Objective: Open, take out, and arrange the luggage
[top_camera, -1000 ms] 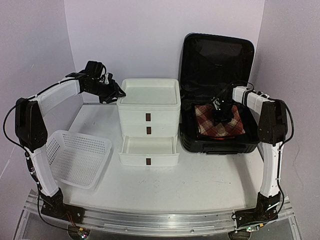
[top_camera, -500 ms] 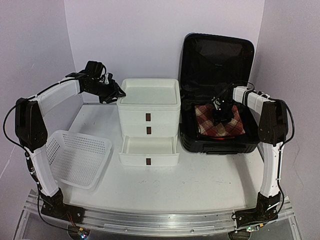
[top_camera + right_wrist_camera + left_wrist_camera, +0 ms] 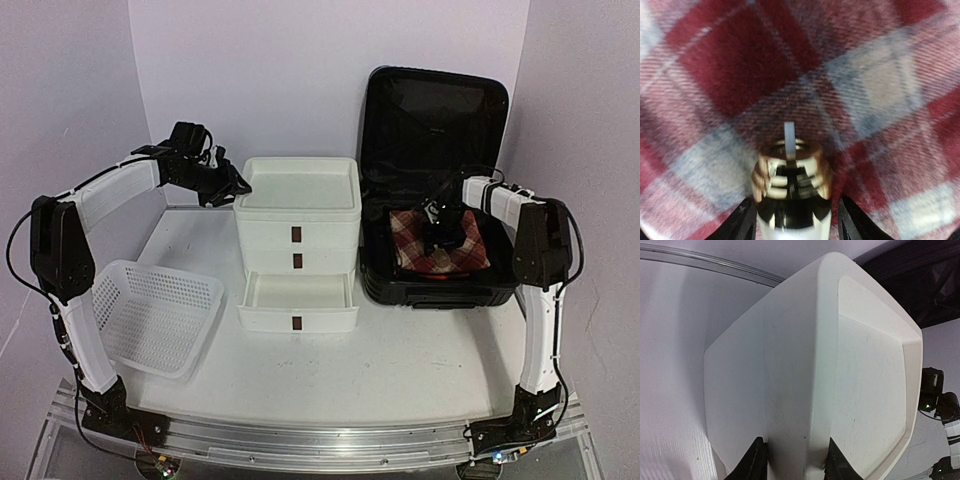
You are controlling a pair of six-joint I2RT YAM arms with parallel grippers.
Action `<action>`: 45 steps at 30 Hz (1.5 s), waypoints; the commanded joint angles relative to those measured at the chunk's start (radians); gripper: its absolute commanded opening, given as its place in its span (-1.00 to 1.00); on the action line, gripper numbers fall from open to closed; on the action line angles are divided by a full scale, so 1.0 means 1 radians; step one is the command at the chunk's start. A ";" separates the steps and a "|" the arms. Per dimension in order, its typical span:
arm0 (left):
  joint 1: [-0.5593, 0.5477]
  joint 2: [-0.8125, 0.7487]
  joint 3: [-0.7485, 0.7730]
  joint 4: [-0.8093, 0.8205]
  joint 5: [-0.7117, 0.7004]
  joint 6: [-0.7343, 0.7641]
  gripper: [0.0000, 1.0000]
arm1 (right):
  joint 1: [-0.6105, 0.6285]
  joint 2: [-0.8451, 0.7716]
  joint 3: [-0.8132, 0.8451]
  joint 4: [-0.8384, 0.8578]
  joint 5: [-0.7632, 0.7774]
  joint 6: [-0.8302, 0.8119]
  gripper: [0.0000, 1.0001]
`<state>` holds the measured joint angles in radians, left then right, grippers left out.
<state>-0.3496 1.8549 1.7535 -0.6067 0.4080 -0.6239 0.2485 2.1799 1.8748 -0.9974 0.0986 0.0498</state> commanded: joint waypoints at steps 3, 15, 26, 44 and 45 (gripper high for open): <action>-0.012 0.024 -0.042 -0.108 0.094 -0.054 -0.42 | 0.003 0.010 0.036 0.023 0.013 0.006 -0.11; -0.013 0.028 -0.045 -0.108 0.095 -0.058 -0.42 | 0.002 -0.335 -0.094 0.055 -0.128 0.018 -0.41; -0.012 0.029 -0.045 -0.107 0.098 -0.059 -0.42 | 0.371 -0.604 -0.407 0.343 -0.414 -0.318 -0.50; -0.013 0.027 -0.047 -0.107 0.104 -0.059 -0.42 | 0.711 0.023 0.117 0.255 -0.031 -0.707 -0.48; -0.013 0.028 -0.047 -0.107 0.105 -0.060 -0.42 | 0.712 0.047 0.134 0.254 -0.023 -0.718 -0.47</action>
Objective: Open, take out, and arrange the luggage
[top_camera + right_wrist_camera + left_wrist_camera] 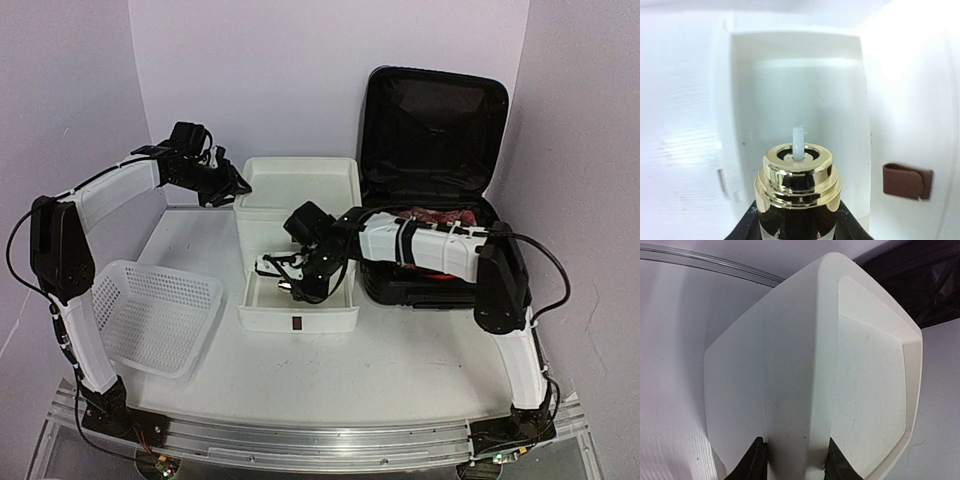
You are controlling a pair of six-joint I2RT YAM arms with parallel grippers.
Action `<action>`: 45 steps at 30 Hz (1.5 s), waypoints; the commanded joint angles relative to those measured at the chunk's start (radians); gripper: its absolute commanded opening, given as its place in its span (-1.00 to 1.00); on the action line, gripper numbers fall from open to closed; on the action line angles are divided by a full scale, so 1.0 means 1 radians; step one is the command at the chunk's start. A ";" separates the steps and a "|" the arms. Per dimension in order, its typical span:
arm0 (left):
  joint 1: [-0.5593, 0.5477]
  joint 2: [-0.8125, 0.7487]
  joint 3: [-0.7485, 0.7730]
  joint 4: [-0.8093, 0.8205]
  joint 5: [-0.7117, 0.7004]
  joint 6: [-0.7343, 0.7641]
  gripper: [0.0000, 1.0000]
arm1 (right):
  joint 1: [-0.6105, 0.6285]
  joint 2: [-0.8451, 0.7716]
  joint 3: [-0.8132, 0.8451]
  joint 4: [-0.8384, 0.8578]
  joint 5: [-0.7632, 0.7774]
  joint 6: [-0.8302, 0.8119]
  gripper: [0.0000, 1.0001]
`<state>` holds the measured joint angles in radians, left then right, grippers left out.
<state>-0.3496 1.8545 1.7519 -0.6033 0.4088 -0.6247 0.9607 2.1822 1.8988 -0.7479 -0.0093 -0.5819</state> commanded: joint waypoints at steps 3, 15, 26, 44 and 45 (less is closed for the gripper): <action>-0.012 0.031 -0.045 -0.109 0.108 -0.059 -0.42 | 0.000 0.120 0.164 0.004 0.130 -0.113 -0.35; -0.012 0.034 -0.045 -0.109 0.110 -0.059 -0.42 | 0.019 0.140 0.232 -0.019 0.342 -0.062 0.58; -0.012 0.035 -0.045 -0.109 0.109 -0.061 -0.42 | 0.066 -0.181 -0.083 -0.073 0.083 0.260 0.43; -0.014 0.031 -0.048 -0.109 0.101 -0.061 -0.43 | 0.130 -0.006 -0.301 0.301 0.464 0.288 -0.16; -0.015 0.031 -0.048 -0.109 0.102 -0.061 -0.43 | 0.127 0.004 -0.300 0.337 0.492 0.282 -0.15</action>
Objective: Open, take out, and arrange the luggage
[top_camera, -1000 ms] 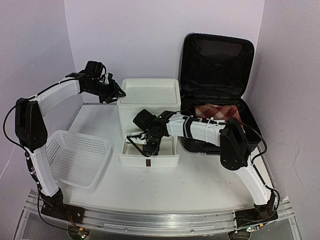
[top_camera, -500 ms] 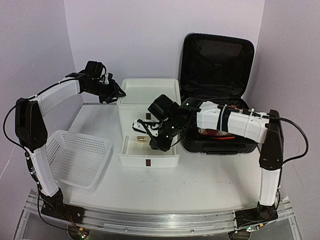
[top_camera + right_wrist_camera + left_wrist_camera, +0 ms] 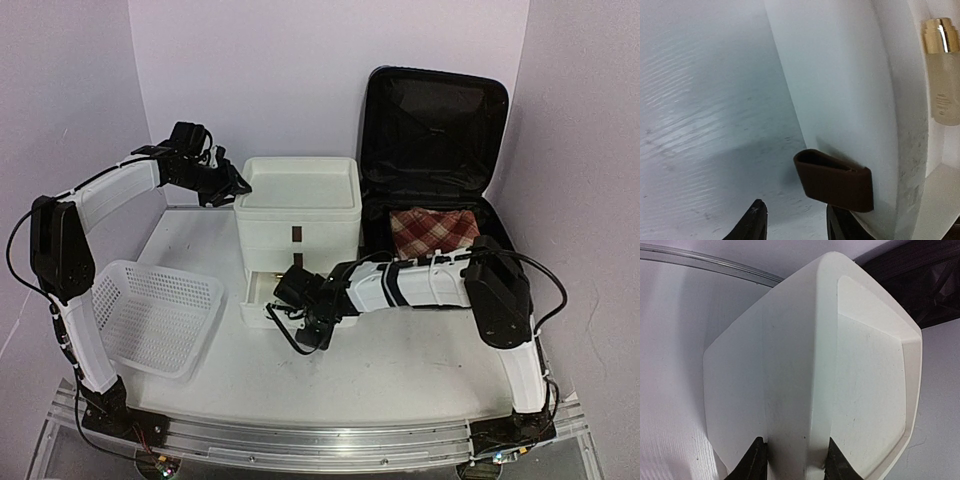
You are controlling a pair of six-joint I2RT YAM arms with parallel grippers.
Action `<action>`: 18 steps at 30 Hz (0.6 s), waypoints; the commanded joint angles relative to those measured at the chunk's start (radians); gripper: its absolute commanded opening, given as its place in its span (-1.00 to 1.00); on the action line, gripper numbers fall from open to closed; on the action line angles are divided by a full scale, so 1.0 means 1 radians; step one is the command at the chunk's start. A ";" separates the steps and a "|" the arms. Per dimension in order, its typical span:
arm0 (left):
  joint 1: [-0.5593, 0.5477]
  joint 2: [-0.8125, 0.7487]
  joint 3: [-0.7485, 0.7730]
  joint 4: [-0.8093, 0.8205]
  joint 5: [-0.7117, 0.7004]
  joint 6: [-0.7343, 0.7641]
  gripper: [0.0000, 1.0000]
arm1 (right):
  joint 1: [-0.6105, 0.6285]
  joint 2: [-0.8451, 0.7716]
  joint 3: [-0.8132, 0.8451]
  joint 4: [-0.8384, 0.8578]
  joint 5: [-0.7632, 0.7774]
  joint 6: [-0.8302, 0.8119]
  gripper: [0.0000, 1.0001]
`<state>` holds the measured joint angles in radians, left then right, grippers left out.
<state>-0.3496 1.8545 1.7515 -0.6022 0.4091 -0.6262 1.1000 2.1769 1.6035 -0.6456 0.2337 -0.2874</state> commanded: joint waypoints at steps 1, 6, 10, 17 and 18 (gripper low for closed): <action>-0.014 0.032 -0.048 -0.110 0.102 -0.059 -0.43 | -0.014 0.019 -0.004 0.274 0.278 -0.021 -0.15; -0.014 0.032 -0.048 -0.111 0.102 -0.060 -0.43 | -0.040 0.067 -0.002 0.468 0.360 -0.058 -0.04; -0.014 0.034 -0.049 -0.110 0.106 -0.061 -0.43 | -0.065 0.112 0.016 0.584 0.379 -0.087 0.04; -0.018 0.034 -0.047 -0.109 0.108 -0.059 -0.43 | -0.109 0.184 0.092 0.638 0.383 -0.103 0.44; -0.018 0.033 -0.046 -0.109 0.106 -0.053 -0.43 | -0.107 0.175 0.092 0.635 0.365 -0.103 0.51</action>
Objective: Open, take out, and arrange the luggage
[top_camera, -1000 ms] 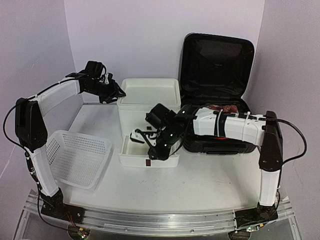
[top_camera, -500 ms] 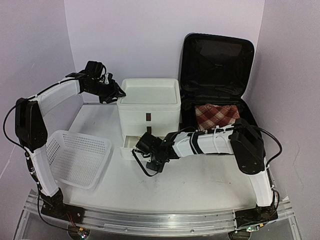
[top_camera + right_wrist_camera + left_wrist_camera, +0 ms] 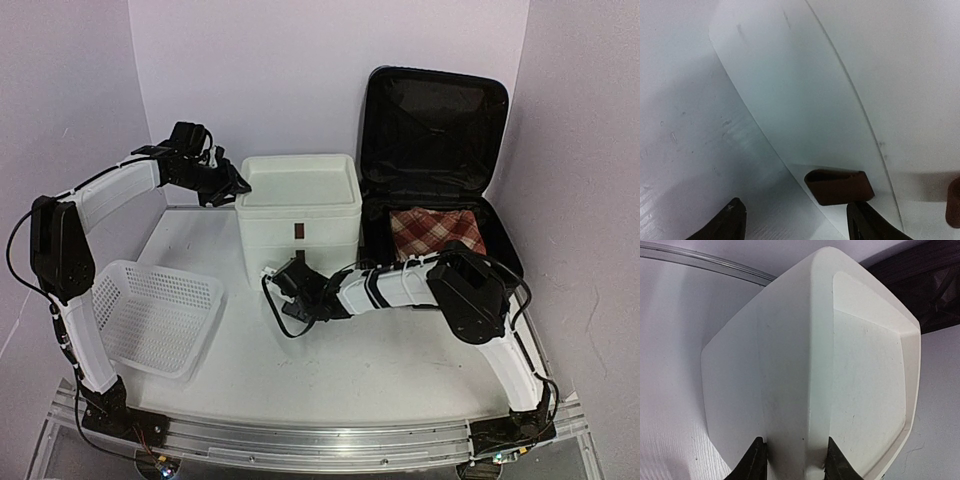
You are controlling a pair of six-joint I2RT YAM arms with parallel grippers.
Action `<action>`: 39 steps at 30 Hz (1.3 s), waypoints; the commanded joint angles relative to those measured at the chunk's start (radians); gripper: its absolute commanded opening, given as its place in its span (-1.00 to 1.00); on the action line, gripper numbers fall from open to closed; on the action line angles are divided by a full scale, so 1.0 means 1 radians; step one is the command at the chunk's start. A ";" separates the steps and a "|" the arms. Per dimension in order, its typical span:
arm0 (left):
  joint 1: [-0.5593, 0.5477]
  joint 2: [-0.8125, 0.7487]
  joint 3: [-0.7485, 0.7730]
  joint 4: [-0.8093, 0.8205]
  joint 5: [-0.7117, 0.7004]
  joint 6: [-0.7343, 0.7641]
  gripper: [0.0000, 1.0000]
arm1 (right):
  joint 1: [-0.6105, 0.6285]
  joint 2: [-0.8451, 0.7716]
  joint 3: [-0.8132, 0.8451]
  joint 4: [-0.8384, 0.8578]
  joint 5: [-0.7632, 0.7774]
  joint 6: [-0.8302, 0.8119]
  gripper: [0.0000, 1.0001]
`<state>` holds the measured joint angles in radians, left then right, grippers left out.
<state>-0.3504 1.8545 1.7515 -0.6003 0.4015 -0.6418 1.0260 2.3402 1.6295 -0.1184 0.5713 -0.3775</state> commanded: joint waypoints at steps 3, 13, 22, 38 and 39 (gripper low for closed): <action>-0.014 0.029 -0.038 -0.112 0.098 -0.022 -0.35 | -0.001 -0.072 0.015 0.034 -0.064 0.020 0.65; 0.028 -0.049 0.041 -0.163 0.005 0.153 0.41 | 0.039 -0.505 -0.270 -0.303 -0.275 0.368 0.94; -0.108 -0.087 0.075 -0.183 -0.352 0.314 0.41 | 0.039 -0.800 -0.459 -0.375 -0.205 0.466 0.96; -0.162 0.137 0.369 -0.343 -0.677 0.363 -0.47 | 0.039 -1.277 -0.773 -0.399 -0.043 0.496 0.96; -0.161 0.151 0.381 -0.350 -0.687 0.372 -0.52 | 0.039 -1.301 -0.784 -0.402 -0.034 0.494 0.97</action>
<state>-0.5159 1.9678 2.0457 -0.8932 -0.1761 -0.3141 1.0657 1.1244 0.8810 -0.5205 0.4728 0.1017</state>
